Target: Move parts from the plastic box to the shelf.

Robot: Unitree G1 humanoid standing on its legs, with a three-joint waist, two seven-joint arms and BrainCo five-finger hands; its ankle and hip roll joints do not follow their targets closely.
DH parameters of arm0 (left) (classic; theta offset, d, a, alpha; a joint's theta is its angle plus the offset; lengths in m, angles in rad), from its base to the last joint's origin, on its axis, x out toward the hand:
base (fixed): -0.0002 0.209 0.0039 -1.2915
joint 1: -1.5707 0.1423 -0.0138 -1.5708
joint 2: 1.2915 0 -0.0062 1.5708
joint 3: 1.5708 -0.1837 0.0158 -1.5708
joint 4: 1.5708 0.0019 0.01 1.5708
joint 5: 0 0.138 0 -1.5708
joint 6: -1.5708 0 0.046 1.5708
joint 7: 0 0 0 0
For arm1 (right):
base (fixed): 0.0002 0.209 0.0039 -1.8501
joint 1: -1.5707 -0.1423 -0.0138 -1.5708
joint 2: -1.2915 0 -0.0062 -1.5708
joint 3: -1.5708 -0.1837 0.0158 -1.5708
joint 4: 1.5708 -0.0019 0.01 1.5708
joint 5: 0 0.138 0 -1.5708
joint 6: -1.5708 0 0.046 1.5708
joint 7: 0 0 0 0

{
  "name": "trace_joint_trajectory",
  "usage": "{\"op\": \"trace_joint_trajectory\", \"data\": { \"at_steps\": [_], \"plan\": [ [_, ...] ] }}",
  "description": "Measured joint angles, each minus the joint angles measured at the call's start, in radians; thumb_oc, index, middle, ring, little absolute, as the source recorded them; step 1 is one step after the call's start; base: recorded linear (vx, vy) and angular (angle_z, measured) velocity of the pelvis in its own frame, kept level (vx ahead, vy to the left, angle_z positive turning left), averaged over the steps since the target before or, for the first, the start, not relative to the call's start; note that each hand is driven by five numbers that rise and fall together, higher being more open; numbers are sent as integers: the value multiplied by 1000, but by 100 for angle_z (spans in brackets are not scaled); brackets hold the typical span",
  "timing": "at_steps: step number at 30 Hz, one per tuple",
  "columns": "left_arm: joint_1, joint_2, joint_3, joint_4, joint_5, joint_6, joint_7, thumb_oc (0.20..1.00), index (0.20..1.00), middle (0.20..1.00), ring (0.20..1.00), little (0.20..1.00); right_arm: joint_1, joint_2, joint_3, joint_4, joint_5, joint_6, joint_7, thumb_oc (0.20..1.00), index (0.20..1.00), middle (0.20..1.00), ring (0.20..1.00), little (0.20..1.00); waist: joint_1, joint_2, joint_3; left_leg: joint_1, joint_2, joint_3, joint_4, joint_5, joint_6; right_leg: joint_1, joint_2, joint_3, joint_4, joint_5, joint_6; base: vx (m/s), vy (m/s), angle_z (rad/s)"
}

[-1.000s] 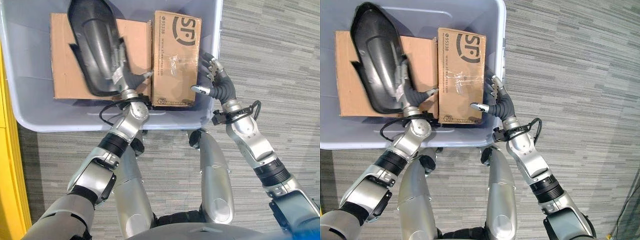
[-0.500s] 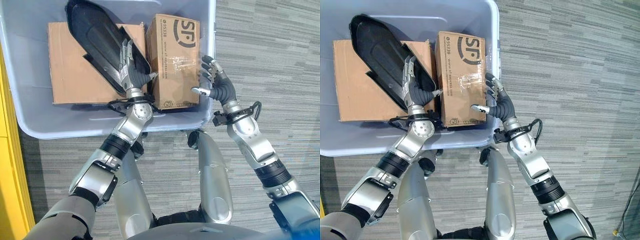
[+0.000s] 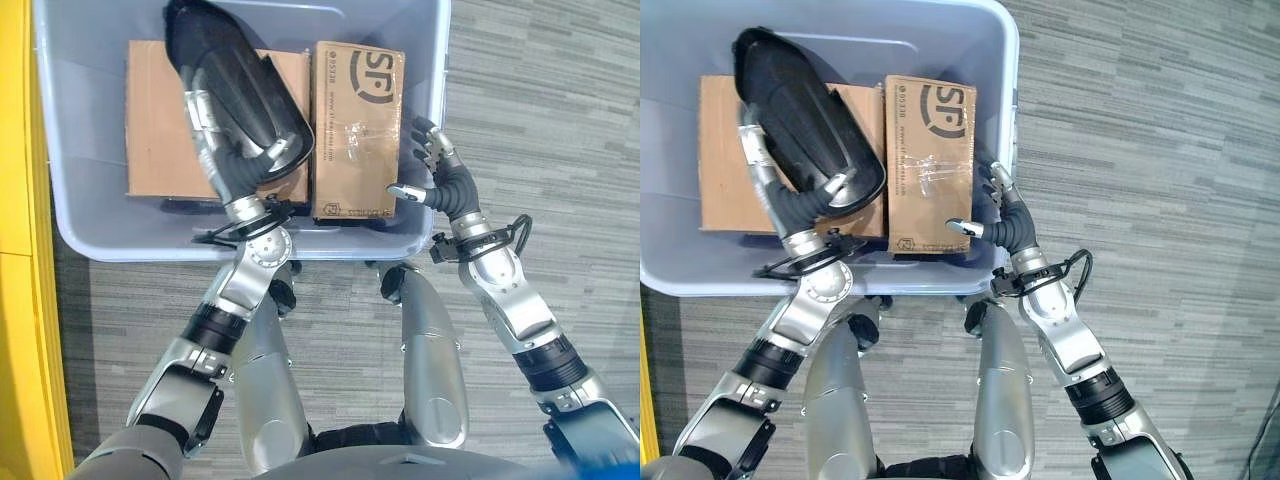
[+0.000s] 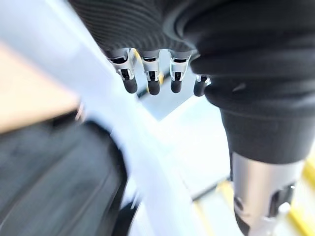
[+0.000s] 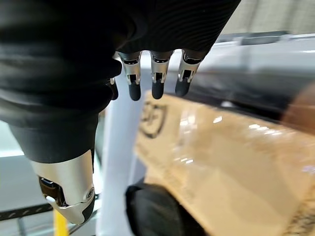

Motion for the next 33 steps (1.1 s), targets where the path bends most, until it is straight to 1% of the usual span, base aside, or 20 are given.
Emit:
{"op": "trace_joint_trajectory", "data": {
  "at_steps": [5,9,11,15,16,20,21,24,26,27,28,31,33],
  "plan": [
    [18,-5,17,-71,82,-90,71,1000,1000,1000,1000,1000,-9,-3,-26,-70,-81,-57,-55,1000,1000,1000,1000,1000,15,1,0,4,-12,-8,-23,19,-1,5,-7,-11,0,0,-1,-25,10,8],
    [15,-11,15,-92,88,-102,73,1000,1000,1000,1000,1000,-49,-3,-21,-86,-117,-64,-86,1000,1000,1000,1000,1000,26,2,0,10,-13,-7,-24,20,-1,8,-8,-11,3,0,-1,0,0,0],
    [14,-11,16,-92,77,-92,67,1000,1000,1000,1000,1000,-72,-3,-21,-86,-118,-64,-101,1000,1000,1000,1000,1000,28,3,0,15,-13,-8,-25,21,-1,14,-8,-12,3,0,-1,0,0,0],
    [4,-6,10,-86,23,-44,12,1000,1000,1000,1000,1000,-121,-3,-17,-88,-128,-76,-104,1000,1000,1000,1000,1000,35,5,0,30,-14,-11,-24,24,4,33,-9,-18,1,0,-2,-2,3,1],
    [-5,-1,-4,-50,-16,-23,-28,1000,1000,1000,1000,1000,-155,-3,-10,-87,-137,-84,-101,1000,1000,1000,1000,1000,43,8,1,36,-13,-12,-23,24,4,39,-10,-18,2,-1,-2,0,0,0],
    [-11,1,-12,6,-109,15,-89,1000,1000,1000,1000,1000,-240,-3,1,-88,-134,-98,-78,1000,1000,1000,1000,1000,55,10,1,51,-12,-15,-21,22,2,56,-10,-20,5,-3,-5,0,0,0],
    [-10,2,-21,24,-160,28,-112,1000,1000,1000,1000,1000,-278,2,2,-89,-128,-101,-60,1000,1000,1000,1000,1000,63,11,1,54,-12,-19,-17,20,-2,62,-10,-21,8,-5,-6,29,-14,3],
    [-13,-1,-45,56,-247,40,-169,1000,1000,1000,1000,1000,-340,4,4,-89,-100,-98,-32,1000,1000,1000,1000,1000,83,19,1,54,-9,-26,-8,18,-4,65,-11,-24,19,-11,-8,22,-21,5],
    [-1,-27,-49,84,-328,46,-215,1000,1000,1000,1000,1000,-389,14,14,-90,-65,-72,-17,1000,1000,1000,1000,1000,103,26,1,54,-8,-32,-5,18,-5,68,-13,-28,29,-17,-10,32,-27,7],
    [0,-38,-52,110,-373,48,-238,1000,1000,1000,1000,1000,-409,32,17,-90,-37,-37,-9,1000,1000,1000,1000,1000,105,27,1,55,-8,-35,-3,18,-6,69,-15,-30,35,-22,-11,29,-15,6],
    [4,-48,-62,127,-397,50,-255,1000,1000,1000,1000,1000,-419,49,22,-90,-24,-15,-4,1000,1000,1000,1000,1000,111,27,1,55,-8,-37,-2,18,-6,70,-16,-31,39,-24,-11,26,-12,5],
    [18,-61,-92,182,-442,59,-294,1000,1000,1000,1000,1000,-429,90,31,-90,5,61,19,1000,1000,1000,1000,1000,116,28,1,53,-8,-41,0,19,-7,70,-18,-36,43,-26,-13,8,1,2],
    [19,-74,-108,215,-446,64,-296,1000,1000,1000,1000,1000,-429,109,41,-90,6,106,18,1000,1000,1000,1000,1000,116,28,2,53,-8,-41,2,18,-7,71,-19,-36,46,-28,-13,0,0,0]
  ]
}}
